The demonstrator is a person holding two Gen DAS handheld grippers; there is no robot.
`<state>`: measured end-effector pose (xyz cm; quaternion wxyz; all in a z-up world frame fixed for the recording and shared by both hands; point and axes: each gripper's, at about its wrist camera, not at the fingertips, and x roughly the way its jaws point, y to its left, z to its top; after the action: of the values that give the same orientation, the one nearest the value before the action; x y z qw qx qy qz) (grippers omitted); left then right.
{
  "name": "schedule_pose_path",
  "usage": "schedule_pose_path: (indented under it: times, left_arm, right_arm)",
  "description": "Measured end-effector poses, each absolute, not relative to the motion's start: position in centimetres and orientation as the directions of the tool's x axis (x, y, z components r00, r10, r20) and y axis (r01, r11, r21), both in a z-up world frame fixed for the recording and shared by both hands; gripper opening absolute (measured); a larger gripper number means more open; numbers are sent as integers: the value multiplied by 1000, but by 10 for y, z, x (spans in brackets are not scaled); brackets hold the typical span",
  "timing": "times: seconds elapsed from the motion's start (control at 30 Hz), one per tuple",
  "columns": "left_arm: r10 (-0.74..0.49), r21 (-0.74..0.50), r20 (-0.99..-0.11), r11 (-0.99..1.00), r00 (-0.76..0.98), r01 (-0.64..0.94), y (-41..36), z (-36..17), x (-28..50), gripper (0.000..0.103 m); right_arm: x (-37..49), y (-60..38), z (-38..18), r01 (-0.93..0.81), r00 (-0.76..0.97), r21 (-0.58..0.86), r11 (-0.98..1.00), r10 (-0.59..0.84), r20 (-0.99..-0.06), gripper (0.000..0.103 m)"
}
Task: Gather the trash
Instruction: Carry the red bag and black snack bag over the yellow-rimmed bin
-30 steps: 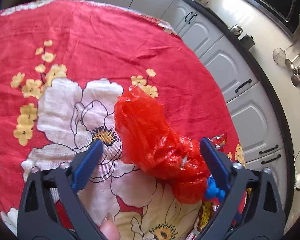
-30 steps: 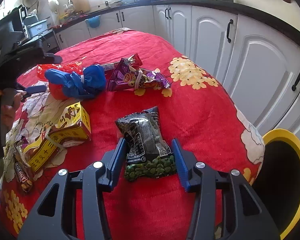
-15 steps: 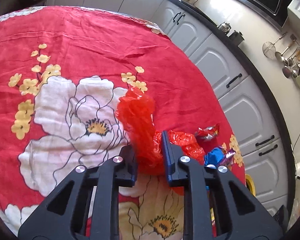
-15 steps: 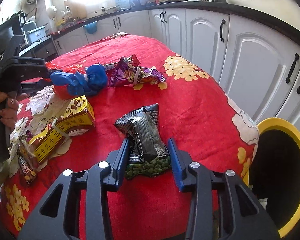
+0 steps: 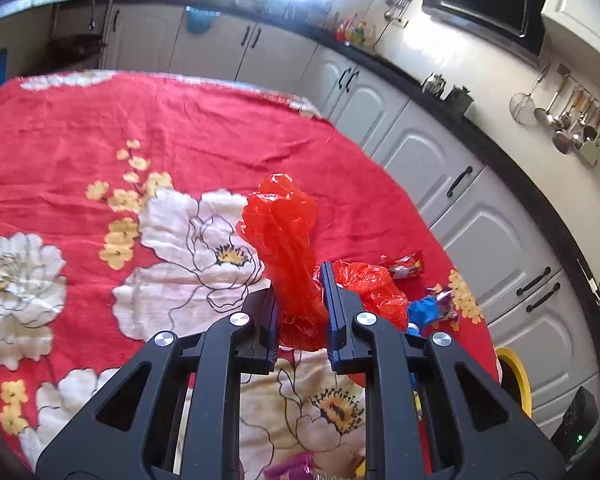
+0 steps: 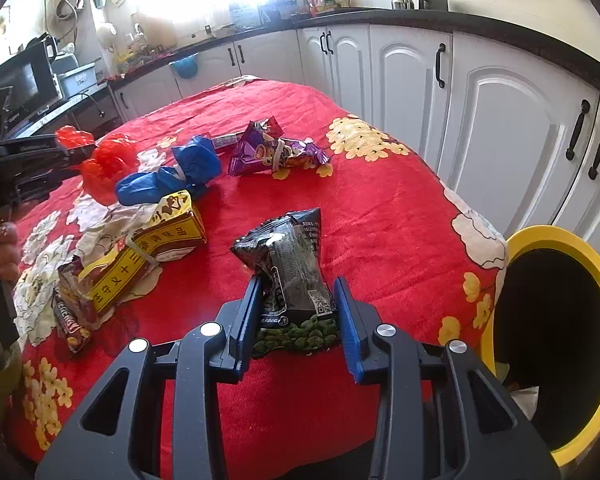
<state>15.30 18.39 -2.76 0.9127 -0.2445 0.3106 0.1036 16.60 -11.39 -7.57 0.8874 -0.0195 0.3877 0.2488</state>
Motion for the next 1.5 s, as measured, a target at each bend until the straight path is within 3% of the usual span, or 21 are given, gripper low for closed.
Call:
schedule_pose_path:
  times: [0.27,0.7,1.5]
  left_arm:
    - [69,-332,-560,894,826,-300,166,0,133,12]
    - [10,-274,-500,947,866,-170,110,28,120,12]
    - [-97,-198,-478,980,873,1,30,34,120,12]
  right_arm:
    - [159,-121,-65,-458,591,167,873,439,-677,34]
    - [148,-143,-45,-434,631,174,884,436,-642,34]
    - [142,-196,-12,-356,713,187,915,396,-579,34]
